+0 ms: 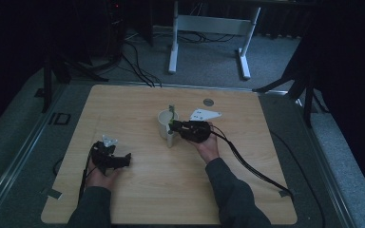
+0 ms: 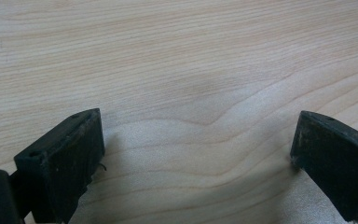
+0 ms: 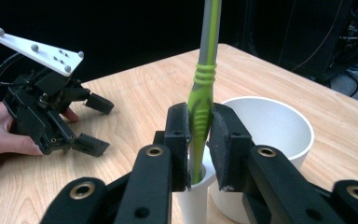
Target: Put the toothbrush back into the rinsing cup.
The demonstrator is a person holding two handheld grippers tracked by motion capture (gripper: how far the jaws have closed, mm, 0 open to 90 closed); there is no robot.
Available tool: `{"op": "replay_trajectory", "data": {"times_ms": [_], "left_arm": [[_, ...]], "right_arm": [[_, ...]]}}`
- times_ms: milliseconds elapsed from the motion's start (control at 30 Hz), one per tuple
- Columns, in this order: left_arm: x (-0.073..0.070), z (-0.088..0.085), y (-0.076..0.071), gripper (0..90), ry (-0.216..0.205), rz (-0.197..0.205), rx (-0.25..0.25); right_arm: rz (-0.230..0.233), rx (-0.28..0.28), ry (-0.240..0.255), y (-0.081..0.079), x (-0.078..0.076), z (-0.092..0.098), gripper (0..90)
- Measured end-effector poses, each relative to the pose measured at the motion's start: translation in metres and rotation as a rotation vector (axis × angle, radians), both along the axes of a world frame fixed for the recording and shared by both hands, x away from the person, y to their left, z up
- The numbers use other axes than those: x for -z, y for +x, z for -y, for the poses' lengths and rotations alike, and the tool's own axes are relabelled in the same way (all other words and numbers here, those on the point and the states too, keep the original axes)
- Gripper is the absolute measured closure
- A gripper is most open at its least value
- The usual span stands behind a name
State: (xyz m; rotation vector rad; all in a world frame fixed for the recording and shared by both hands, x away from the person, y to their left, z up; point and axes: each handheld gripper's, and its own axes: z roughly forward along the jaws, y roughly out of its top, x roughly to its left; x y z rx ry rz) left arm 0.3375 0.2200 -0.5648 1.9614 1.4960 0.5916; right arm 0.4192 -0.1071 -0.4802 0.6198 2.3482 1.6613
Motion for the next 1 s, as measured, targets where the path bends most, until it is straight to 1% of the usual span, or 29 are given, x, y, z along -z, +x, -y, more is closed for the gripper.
{"op": "replay_trajectory", "data": {"times_ms": [67,133,200,300,433,600,733,833,933,1000], "left_arm": [[0.0,0.0,0.0,3.5,0.0,0.0,0.001],[0.0,0.0,0.0,3.5,0.0,0.0,0.001],[0.0,0.0,0.0,3.5,0.0,0.0,0.001],[0.0,0.0,0.0,3.5,0.0,0.0,0.001],[0.0,0.0,0.0,3.5,0.0,0.0,0.001],[0.0,0.0,0.0,3.5,0.0,0.0,0.001],[0.0,0.0,0.0,3.5,0.001,0.0,0.001],[0.0,0.0,0.0,3.5,0.0,0.0,0.001],[0.0,0.0,0.0,3.5,0.0,0.0,0.001],[0.0,0.0,0.0,3.5,0.0,0.0,0.001]], "right_arm": [[-0.002,-0.009,-0.004,-0.001,0.001,0.0,59.2],[0.0,-0.017,-0.015,-0.002,0.0,-0.001,49.6],[-0.005,-0.02,-0.032,-0.004,0.0,-0.001,43.8],[0.009,-0.021,-0.07,-0.006,0.0,0.0,38.1],[0.028,-0.032,-0.106,-0.011,0.0,0.0,35.6],[0.037,-0.036,-0.124,-0.015,-0.002,0.0,33.6],[0.039,-0.042,-0.144,-0.017,-0.002,0.001,31.9],[0.03,-0.036,-0.133,-0.018,-0.002,0.006,31.7],[0.022,-0.024,-0.136,-0.017,-0.001,0.011,31.3],[0.023,-0.018,-0.154,-0.018,0.0,0.013,30.7]]}}
